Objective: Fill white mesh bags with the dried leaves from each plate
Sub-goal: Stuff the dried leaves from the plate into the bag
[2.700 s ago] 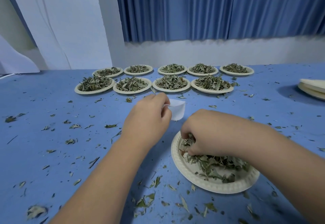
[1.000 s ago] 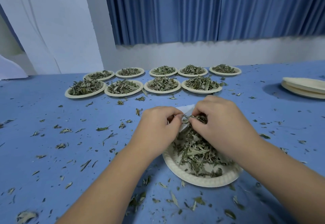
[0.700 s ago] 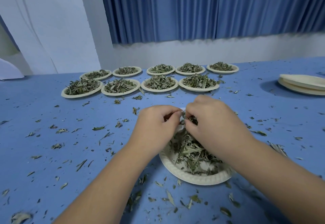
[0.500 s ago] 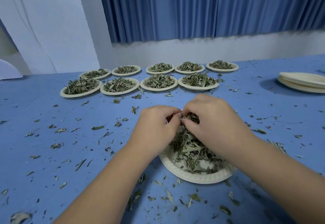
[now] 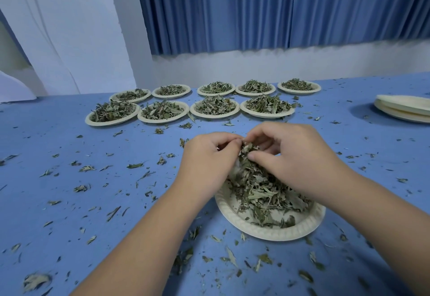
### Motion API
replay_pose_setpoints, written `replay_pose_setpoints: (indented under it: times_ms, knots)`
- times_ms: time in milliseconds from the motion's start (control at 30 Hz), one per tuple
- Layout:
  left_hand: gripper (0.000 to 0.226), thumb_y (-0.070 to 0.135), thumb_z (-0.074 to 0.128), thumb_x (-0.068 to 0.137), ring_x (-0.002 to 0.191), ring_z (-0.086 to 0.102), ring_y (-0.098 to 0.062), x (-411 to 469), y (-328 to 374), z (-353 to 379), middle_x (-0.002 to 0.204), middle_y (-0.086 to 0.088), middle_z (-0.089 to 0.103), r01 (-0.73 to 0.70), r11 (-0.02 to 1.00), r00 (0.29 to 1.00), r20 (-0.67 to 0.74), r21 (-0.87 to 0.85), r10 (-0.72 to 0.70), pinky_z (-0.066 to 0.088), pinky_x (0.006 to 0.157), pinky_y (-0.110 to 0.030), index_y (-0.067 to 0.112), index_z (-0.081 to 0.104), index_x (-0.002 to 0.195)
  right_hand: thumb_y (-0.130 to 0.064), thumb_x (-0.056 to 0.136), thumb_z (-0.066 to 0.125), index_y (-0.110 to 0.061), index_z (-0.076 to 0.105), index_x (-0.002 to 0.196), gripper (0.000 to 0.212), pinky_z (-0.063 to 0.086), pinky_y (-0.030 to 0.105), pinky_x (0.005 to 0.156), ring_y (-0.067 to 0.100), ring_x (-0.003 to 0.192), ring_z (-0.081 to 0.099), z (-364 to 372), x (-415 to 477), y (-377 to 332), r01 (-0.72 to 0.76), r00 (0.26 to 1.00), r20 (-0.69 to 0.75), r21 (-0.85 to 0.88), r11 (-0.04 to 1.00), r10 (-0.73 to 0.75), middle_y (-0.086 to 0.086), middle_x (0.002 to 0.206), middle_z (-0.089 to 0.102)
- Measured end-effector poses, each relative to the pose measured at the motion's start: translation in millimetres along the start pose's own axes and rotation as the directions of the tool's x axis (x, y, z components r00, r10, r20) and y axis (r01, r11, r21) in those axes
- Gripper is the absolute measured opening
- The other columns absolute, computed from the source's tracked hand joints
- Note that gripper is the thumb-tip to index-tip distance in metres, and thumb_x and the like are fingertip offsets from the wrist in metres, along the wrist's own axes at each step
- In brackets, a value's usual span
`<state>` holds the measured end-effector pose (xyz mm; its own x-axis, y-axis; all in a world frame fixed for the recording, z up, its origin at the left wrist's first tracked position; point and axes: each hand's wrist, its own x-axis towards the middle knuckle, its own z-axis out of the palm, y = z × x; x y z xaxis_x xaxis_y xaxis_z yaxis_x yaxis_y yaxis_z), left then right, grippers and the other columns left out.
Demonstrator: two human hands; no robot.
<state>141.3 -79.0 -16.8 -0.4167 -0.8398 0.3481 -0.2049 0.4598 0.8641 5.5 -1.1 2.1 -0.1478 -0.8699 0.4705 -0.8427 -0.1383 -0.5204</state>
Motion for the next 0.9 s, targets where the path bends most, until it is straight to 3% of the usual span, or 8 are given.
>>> replay_pose_setpoints:
  times_ms: [100, 233, 333, 467, 600, 667, 767, 900]
  knots:
    - [0.017, 0.019, 0.063, 0.091, 0.061, 0.058, 0.003, -0.2, 0.9, 0.3, 0.061, 0.015, 0.066, 0.027, 0.999, 1.000, 0.003, -0.045, -0.027, 0.043, 0.060, -0.013, 0.022, 0.079, 0.088, -0.015, 0.076, 0.078, -0.021, 0.074, 0.084, 0.012, 0.046, 0.013, 0.071, 0.001, 0.074, 0.060, 2.3, 0.8, 1.5, 0.027, 0.998, -0.054, -0.035, 0.999, -0.028, -0.016, 0.075, 0.063]
    - [0.016, 0.020, 0.063, 0.091, 0.069, 0.061, 0.007, -1.2, 2.6, -0.8, 0.076, 0.015, 0.073, 0.015, 0.997, 1.000, 0.009, -0.072, -0.014, 0.042, 0.062, -0.008, 0.022, 0.079, 0.091, -0.016, 0.078, 0.077, -0.022, 0.077, 0.092, 0.015, 0.043, 0.011, 0.070, -0.001, 0.073, 0.056, 1.4, 3.4, 2.9, 0.034, 0.999, -0.038, -0.033, 0.999, -0.036, -0.010, 0.085, 0.063]
    - [0.017, 0.020, 0.062, 0.092, 0.053, 0.053, 0.008, -0.7, 1.3, -1.0, 0.057, 0.022, 0.064, 0.020, 0.997, 1.000, 0.008, -0.074, -0.019, 0.036, 0.052, -0.006, 0.021, 0.079, 0.092, -0.012, 0.078, 0.076, -0.023, 0.077, 0.092, 0.018, 0.043, 0.007, 0.071, -0.002, 0.077, 0.059, -0.6, 4.5, 1.6, 0.022, 0.999, -0.038, 0.013, 1.000, -0.021, -0.014, 0.083, 0.065]
    - [0.016, 0.018, 0.062, 0.093, 0.038, 0.044, 0.006, -0.6, 1.3, 0.5, 0.039, 0.022, 0.051, 0.039, 0.992, 0.999, 0.021, -0.119, -0.036, 0.029, 0.042, -0.005, 0.018, 0.077, 0.090, -0.012, 0.072, 0.080, -0.024, 0.071, 0.084, 0.019, 0.037, 0.001, 0.063, -0.012, 0.068, 0.055, -0.4, 8.7, -0.5, -0.008, 0.997, -0.072, 0.058, 0.998, 0.013, -0.016, 0.074, 0.064]
    - [0.017, 0.018, 0.061, 0.092, 0.036, 0.043, 0.004, 1.7, 1.0, -2.3, 0.039, 0.020, 0.048, 0.077, 0.977, 0.996, 0.048, -0.196, -0.069, 0.030, 0.043, -0.009, 0.022, 0.076, 0.086, -0.032, 0.069, 0.082, -0.035, 0.059, 0.099, 0.038, 0.037, 0.009, 0.067, -0.001, 0.086, 0.054, -4.0, 22.5, 3.7, -0.097, 0.995, 0.016, 0.003, 0.995, 0.097, -0.016, 0.096, 0.058]
    - [0.018, 0.018, 0.062, 0.092, 0.034, 0.036, -0.001, 2.6, 0.6, -3.7, 0.039, 0.016, 0.045, 0.098, 0.964, 0.994, 0.063, -0.246, -0.085, 0.029, 0.044, -0.015, 0.022, 0.077, 0.084, -0.034, 0.069, 0.082, -0.032, 0.062, 0.105, 0.041, 0.045, 0.016, 0.073, 0.004, 0.090, 0.058, -8.1, 29.8, 5.2, -0.192, 0.976, 0.119, 0.059, 0.980, 0.184, -0.014, 0.102, 0.061]
    - [0.019, 0.016, 0.062, 0.092, 0.034, 0.032, -0.001, 2.5, 0.6, -5.5, 0.039, 0.014, 0.044, 0.090, 0.957, 0.995, 0.071, -0.276, -0.073, 0.028, 0.042, -0.017, 0.021, 0.078, 0.082, -0.024, 0.069, 0.083, -0.022, 0.072, 0.095, 0.028, 0.047, 0.009, 0.063, -0.002, 0.072, 0.062, -8.7, 37.2, 3.2, -0.258, 0.946, 0.246, 0.184, 0.948, 0.210, -0.004, 0.091, 0.072]
    - [0.019, 0.017, 0.063, 0.091, 0.035, 0.026, -0.005, 3.2, 0.8, -6.2, 0.039, 0.012, 0.038, 0.089, 0.957, 0.995, 0.063, -0.276, -0.074, 0.024, 0.041, -0.017, 0.022, 0.078, 0.080, -0.020, 0.066, 0.080, -0.021, 0.071, 0.074, 0.012, 0.042, 0.014, 0.051, 0.001, 0.054, 0.054, -0.3, 43.9, -1.9, -0.251, 0.956, 0.180, 0.099, 0.963, 0.231, -0.009, 0.065, 0.066]
